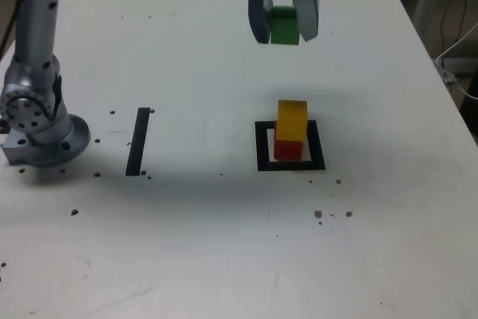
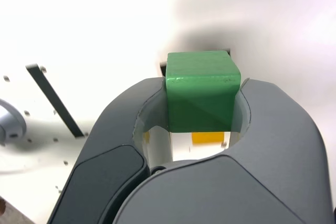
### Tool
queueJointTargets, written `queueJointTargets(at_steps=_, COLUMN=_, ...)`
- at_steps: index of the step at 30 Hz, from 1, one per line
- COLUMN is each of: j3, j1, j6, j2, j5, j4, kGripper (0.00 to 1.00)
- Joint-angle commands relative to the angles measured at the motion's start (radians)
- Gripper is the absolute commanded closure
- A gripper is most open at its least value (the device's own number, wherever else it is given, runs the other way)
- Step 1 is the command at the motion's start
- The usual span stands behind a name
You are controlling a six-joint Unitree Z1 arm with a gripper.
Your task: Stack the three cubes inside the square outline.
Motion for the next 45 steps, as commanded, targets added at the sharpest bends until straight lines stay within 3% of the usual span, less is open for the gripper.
queueJointTargets(at_steps=1, j3=0.022, j1=-0.027, j6=-0.029, j2=-0.018, j5=-0.005, j4=-0.011, kGripper=0.7)
queueJointTargets(at_steps=23, j3=0.147, j1=-0.255, j6=-0.274, j2=-0.022, j5=-0.007, j4=-0.127, kGripper=0.7)
queueJointTargets(at_steps=43, j3=0.191, j1=-0.282, j6=-0.294, j2=0.008, j5=-0.008, j4=-0.204, kGripper=0.7)
queueJointTargets(at_steps=45, j3=0.198, j1=-0.282, j6=-0.294, j2=0.008, j5=-0.007, j4=-0.212, kGripper=0.65)
